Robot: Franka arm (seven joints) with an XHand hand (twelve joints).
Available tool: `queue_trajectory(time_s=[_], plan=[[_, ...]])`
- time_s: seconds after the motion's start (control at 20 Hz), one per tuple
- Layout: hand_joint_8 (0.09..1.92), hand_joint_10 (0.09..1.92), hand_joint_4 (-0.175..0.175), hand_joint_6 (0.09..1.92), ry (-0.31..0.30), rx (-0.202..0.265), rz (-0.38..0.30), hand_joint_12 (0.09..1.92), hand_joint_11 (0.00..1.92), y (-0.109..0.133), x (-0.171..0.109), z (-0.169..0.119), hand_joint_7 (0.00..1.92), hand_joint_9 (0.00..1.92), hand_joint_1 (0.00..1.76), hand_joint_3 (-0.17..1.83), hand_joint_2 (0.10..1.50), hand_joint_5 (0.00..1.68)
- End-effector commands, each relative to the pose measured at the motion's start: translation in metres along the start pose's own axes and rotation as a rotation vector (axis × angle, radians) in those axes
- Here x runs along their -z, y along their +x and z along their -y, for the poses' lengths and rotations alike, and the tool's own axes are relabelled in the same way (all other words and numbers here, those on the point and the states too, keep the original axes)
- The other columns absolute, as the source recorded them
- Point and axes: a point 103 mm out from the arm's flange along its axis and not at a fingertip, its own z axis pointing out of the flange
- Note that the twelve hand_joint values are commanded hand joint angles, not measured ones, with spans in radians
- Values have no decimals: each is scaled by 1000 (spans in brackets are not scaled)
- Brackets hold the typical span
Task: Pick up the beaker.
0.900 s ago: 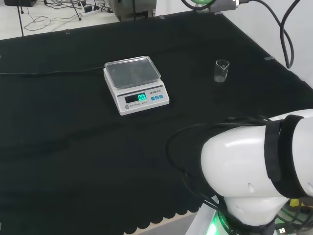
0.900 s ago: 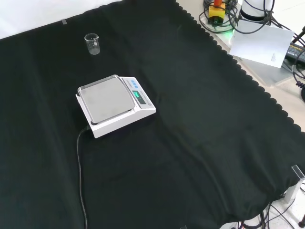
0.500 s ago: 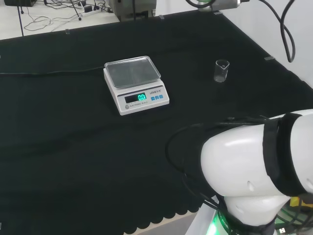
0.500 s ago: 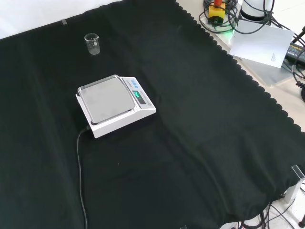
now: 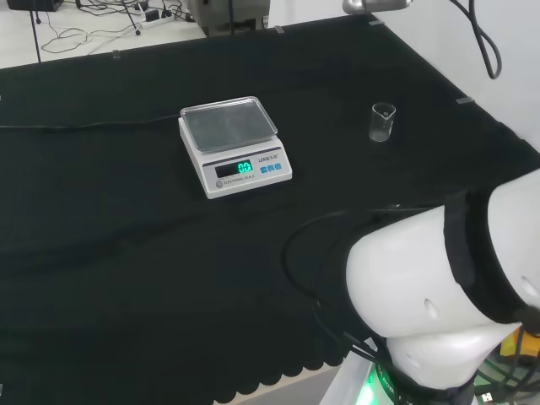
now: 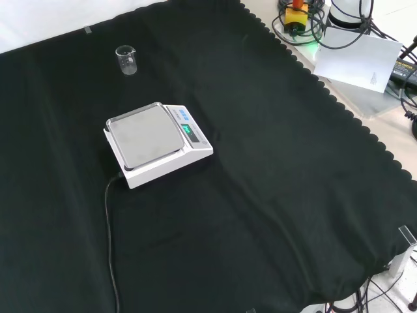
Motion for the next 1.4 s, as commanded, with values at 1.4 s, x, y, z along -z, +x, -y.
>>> queue_trajectory(time_s=[1.4], plan=[[649,756,-29,553,178,-104,-36,1465,0,-131,-112,-132,427,462,499,-124,1097,477]])
